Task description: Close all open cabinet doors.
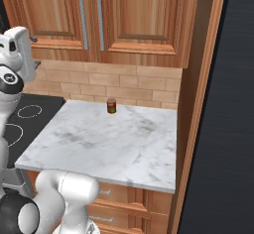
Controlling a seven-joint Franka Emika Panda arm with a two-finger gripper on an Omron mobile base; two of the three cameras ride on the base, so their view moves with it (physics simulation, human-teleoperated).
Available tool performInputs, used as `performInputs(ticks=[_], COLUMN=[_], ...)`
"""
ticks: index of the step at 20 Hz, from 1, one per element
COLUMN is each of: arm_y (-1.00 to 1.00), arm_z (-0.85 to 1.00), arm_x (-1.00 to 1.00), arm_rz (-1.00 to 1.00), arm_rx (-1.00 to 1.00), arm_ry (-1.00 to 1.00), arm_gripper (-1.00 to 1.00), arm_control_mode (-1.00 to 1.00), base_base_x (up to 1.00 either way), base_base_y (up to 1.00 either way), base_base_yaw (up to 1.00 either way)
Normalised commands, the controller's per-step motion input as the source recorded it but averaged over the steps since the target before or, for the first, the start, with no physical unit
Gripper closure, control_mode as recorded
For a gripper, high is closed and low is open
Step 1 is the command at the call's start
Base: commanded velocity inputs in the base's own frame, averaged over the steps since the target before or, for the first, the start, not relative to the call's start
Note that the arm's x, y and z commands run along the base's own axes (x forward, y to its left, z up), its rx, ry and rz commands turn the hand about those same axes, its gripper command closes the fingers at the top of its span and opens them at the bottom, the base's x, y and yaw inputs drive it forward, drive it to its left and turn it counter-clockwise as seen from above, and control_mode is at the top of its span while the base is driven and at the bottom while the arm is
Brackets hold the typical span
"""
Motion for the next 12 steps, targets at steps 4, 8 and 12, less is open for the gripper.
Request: performInputs(ticks=[4,8,12], arm_y=[-0.07,-0.46,-0.60], arm_z=[0.19,0.03,-0.01], arm_x=[-1.00,-1.00,-1.00], arm_rz=[-0.20,-0.08,-0.05], arm_rx=[0.48,0.61,0.62], arm_ry=[-0.15,-0.02,-0.02], arm_gripper=[-1.00,-1.00,-1.00], arm_control_mode=[-1.00,-1.00,-1.00], base_base_x=[0.00,0.00,0.00], base_base_y=[0.00,0.00,0.00], base_base_yaw=[0.00,0.00,0.00])
